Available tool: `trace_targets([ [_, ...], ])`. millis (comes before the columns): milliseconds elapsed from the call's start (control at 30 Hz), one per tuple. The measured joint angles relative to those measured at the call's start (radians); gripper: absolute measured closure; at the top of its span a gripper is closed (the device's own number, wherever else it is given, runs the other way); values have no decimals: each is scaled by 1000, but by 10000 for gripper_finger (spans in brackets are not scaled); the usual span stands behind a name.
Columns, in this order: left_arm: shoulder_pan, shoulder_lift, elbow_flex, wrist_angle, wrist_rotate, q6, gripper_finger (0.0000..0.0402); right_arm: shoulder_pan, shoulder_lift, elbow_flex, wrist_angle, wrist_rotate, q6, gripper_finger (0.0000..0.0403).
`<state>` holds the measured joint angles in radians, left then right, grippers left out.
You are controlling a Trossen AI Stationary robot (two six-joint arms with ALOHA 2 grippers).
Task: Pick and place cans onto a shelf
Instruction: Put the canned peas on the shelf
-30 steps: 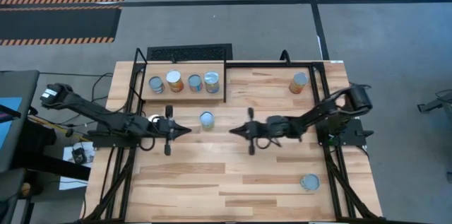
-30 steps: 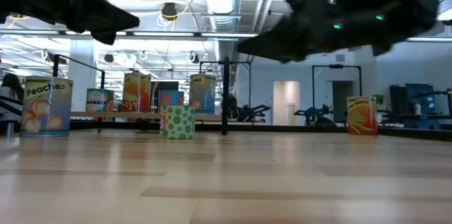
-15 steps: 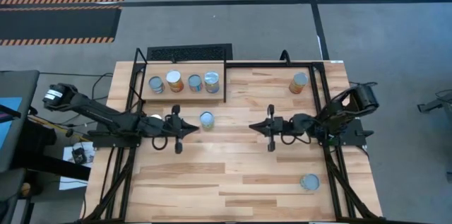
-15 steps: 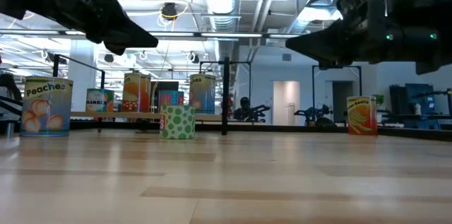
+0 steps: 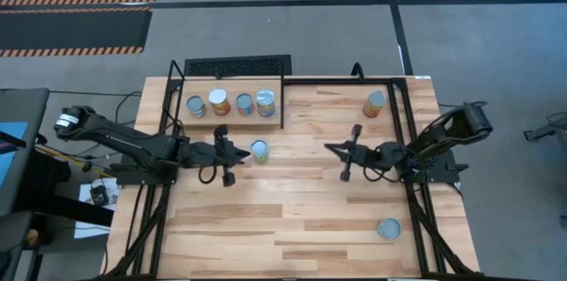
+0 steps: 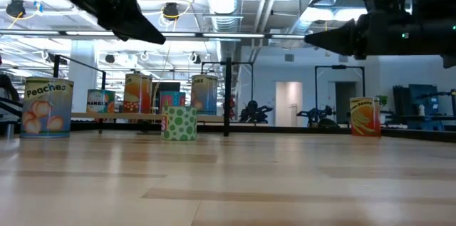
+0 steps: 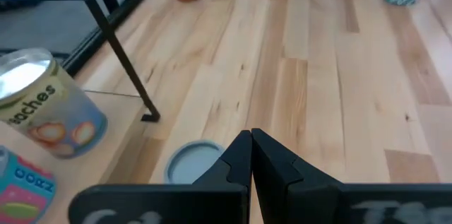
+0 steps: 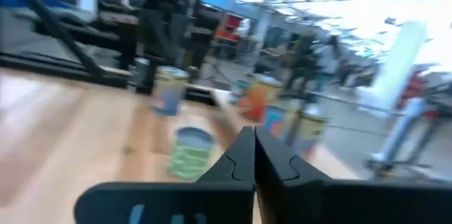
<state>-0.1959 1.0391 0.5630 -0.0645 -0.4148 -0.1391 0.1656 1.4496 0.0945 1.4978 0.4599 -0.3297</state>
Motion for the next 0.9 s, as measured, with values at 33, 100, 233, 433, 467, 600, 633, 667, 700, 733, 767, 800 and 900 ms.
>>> trace_targets([
  [33,10,10,17,-24,13,-3,401,-10,-24,-11,-5,12,-22,384],
  [100,32,33,52,-87,36,-5,401,-42,-67,-25,-8,13,-34,383],
  [233,67,98,126,-165,102,-5,401,-159,-154,-45,-121,-182,27,396],
  [433,98,225,250,-248,146,-4,401,-364,-260,-24,-461,-416,252,398],
  [467,102,247,273,-272,146,0,401,-388,-273,-16,-511,-435,267,399],
  [600,103,333,367,-352,148,13,388,-444,-324,30,-676,-459,288,398],
  [633,103,355,388,-377,152,12,382,-449,-335,46,-704,-461,286,399],
  [667,103,378,410,-398,166,12,376,-451,-348,60,-736,-463,280,399],
  [700,103,400,429,-415,179,9,369,-450,-357,77,-764,-469,273,399],
  [733,103,424,448,-442,188,5,361,-449,-367,94,-796,-478,269,399],
  [767,103,444,464,-464,194,2,353,-449,-376,112,-824,-484,259,399],
  [800,103,466,480,-479,194,-2,345,-448,-384,131,-851,-487,248,398],
  [900,107,526,519,-534,168,-3,318,-449,-393,178,-890,-487,220,397],
])
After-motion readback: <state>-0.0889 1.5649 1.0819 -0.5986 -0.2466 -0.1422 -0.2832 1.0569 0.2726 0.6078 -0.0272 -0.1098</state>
